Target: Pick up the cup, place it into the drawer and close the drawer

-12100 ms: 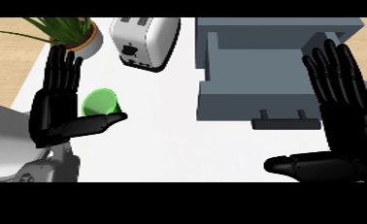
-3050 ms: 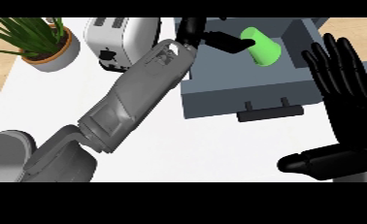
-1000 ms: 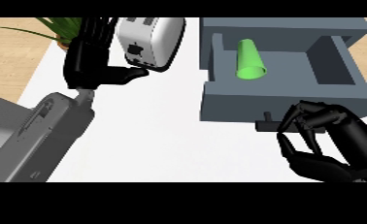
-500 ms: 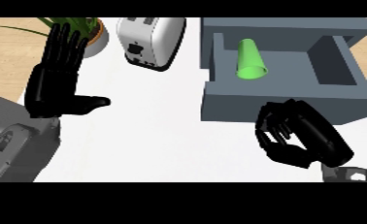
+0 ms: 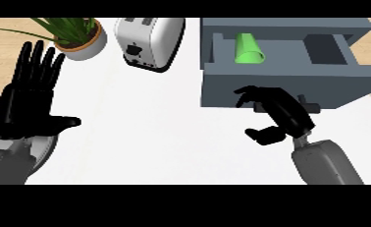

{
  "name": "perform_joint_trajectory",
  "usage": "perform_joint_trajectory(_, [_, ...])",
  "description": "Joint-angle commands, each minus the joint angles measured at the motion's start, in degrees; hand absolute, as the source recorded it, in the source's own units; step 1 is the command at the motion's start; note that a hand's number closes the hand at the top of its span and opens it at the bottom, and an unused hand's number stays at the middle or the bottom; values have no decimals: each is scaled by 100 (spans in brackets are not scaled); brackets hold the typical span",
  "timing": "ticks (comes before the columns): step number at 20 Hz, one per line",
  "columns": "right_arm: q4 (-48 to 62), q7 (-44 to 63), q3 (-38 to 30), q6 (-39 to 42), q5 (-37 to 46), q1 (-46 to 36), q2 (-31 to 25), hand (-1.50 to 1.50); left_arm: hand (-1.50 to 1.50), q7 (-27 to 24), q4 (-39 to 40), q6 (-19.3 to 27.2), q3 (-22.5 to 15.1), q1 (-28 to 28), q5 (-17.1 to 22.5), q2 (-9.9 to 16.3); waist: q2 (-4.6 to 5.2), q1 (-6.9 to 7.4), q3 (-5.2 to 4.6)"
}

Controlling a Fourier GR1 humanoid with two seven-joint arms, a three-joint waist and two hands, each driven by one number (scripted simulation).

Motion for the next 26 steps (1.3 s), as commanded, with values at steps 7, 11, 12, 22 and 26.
perform_joint_trajectory(7, [3098, -867, -424, -837, 572, -1483, 482, -150, -150, -103, 207, -737, 492, 411, -278, -259, 13, -17, 1])
perform_joint_trajectory(11, [4035, -1130, -672, -898, 512, -2071, 602, -150, -150, -5, 37, -1104, 836, 776, -188, -15, 13, 14, 2])
perform_joint_trajectory(12, [4427, -1486, -855, -854, 398, -2201, 379, -150, -150, -125, 514, -1037, 724, 422, -297, -282, 32, 1, 2])
perform_joint_trajectory(22, [6472, -1997, -1457, -776, 319, -3776, -10, -150, -150, 137, 216, -1094, 712, 329, -294, -350, 108, 226, 12])
perform_joint_trajectory(26, [6752, -1989, -1581, -820, 301, -4051, -182, -150, -150, -59, 494, -1392, 745, 348, -369, -341, 173, 343, 13])
